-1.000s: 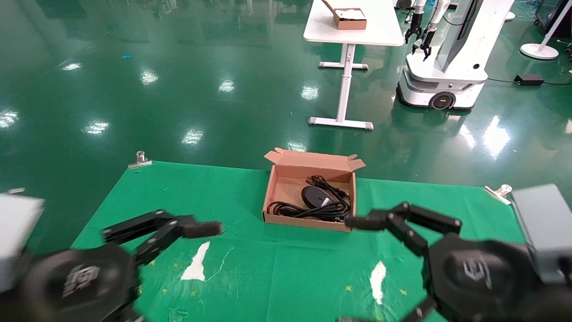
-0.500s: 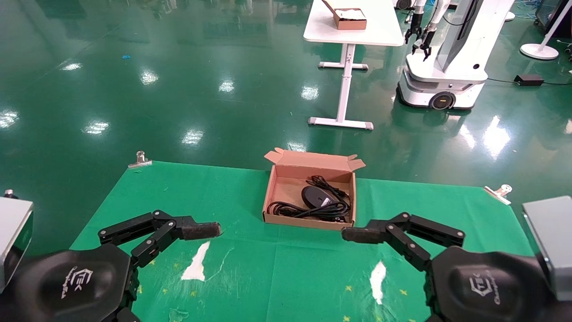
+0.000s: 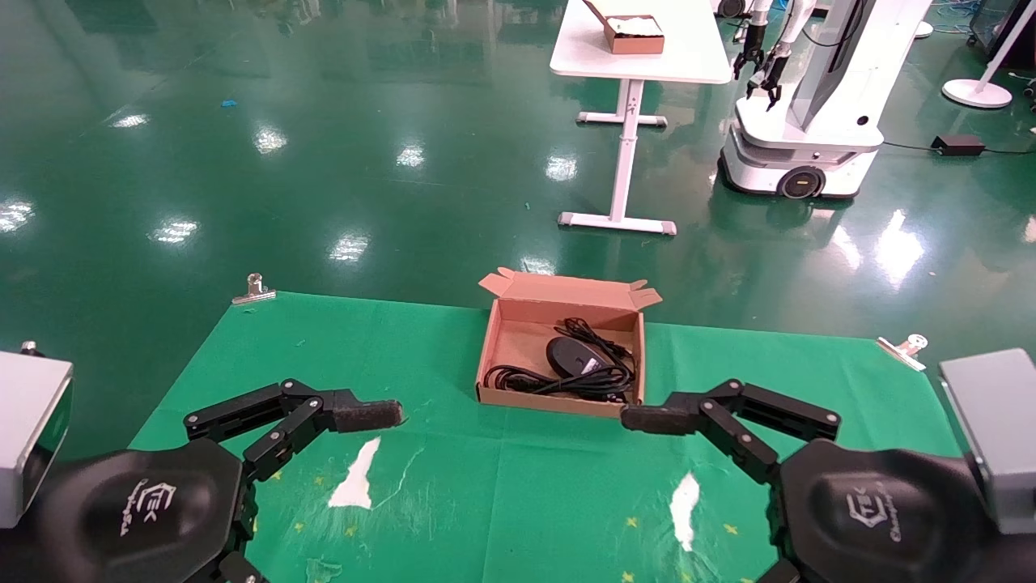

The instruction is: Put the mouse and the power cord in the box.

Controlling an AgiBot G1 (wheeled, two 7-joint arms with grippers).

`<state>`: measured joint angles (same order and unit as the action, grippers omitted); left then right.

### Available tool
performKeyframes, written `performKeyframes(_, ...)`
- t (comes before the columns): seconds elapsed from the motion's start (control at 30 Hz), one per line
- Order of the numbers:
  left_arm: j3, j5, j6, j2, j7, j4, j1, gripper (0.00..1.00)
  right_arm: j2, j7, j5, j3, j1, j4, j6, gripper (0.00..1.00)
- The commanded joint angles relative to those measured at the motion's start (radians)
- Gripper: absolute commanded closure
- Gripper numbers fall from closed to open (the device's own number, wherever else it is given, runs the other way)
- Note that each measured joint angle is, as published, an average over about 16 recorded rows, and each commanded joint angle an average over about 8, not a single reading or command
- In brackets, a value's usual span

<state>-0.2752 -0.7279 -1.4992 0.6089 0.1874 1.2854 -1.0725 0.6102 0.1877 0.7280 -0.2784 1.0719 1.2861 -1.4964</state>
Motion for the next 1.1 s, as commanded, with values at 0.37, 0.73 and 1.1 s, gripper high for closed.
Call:
performKeyframes(0.37,-0.003,-0.002,0.002,0.001,0.0,-0.001,-0.001,0.0,0.001,-0.001,0.003,-0.001,0.003,-0.003,0.001,0.0)
performKeyframes(0.73,-0.003,-0.002,0.003,0.002,0.0,-0.002,-0.002,0.0,0.001,-0.002,0.004,-0.002,0.004,-0.004,0.001,0.0)
performKeyframes(1.1,-0.004,-0.002,0.004,0.002,0.0,-0.002,-0.002,0.0,0.002,-0.002,0.005,-0.002,0.005,-0.005,0.002,0.0)
